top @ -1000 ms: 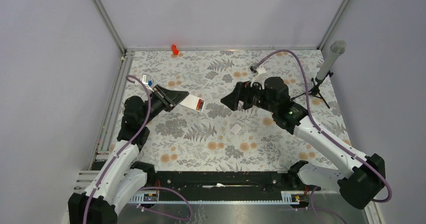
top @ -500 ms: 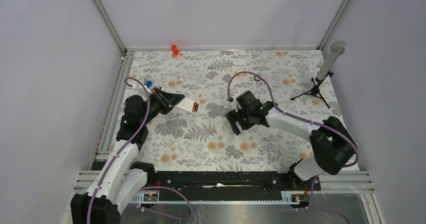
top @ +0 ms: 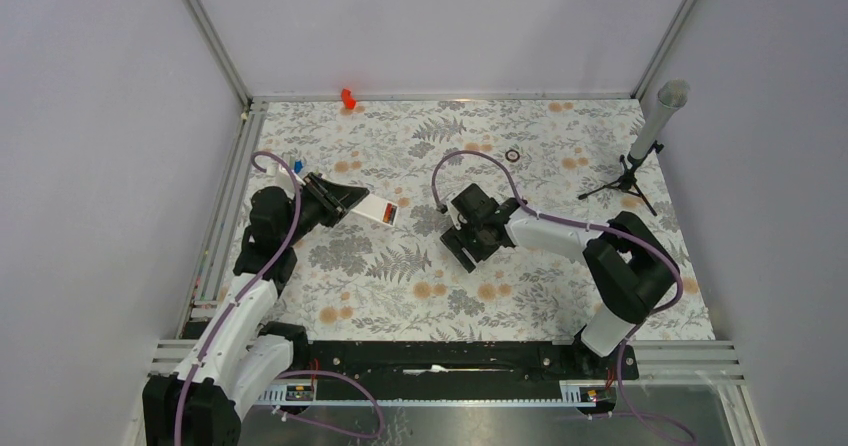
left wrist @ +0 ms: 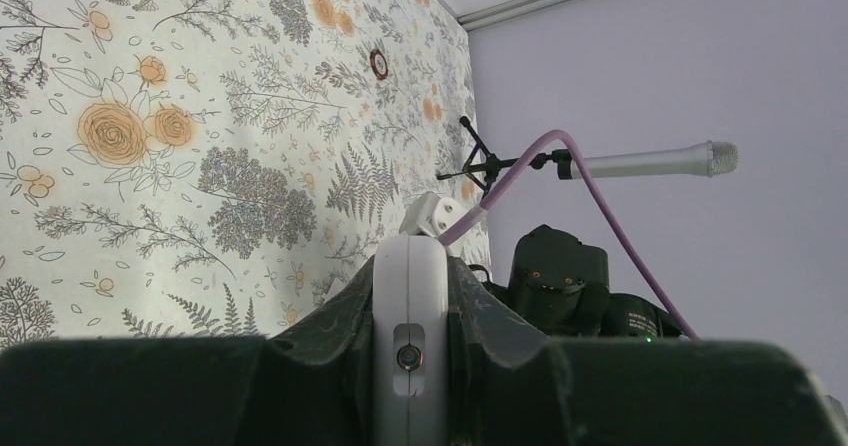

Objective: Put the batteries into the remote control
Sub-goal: Pick up the battery cover at the center of the board.

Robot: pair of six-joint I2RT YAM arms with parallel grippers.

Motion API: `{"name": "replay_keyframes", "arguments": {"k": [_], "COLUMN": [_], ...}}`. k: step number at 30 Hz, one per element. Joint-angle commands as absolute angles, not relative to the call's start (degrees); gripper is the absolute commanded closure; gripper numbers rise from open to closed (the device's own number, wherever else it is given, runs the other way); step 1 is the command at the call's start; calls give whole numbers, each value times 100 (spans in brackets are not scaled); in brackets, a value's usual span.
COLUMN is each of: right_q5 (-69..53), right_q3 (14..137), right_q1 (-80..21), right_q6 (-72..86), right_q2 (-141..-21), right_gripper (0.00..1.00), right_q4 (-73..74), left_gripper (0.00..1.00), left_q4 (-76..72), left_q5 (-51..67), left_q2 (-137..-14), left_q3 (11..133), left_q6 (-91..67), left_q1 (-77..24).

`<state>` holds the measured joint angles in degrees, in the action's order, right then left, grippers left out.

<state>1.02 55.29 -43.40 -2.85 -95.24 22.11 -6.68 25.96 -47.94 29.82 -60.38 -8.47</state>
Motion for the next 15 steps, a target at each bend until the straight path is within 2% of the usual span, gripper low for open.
{"name": "replay_keyframes", "arguments": {"k": [1, 12, 15], "right_q5": [183, 234, 108], "right_q3": [5788, 6043, 6120], "right_q1": [-4408, -4451, -4455], "right_q6": [-451, -501, -536], "right_q2": [-9669, -10059, -10127], "right_gripper": [24, 39, 40], "right_q4": [2326, 2574, 2694], "left_gripper": [100, 100, 100], "left_q4": [-1154, -1133, -1061], "left_q5": [2761, 2830, 2836], "left_q2": [-4812, -4792, -4781], "left_q3": [3006, 3038, 3071], "left_q6": [-6092, -6047, -5978], "left_q1": [-795, -756, -747]}}
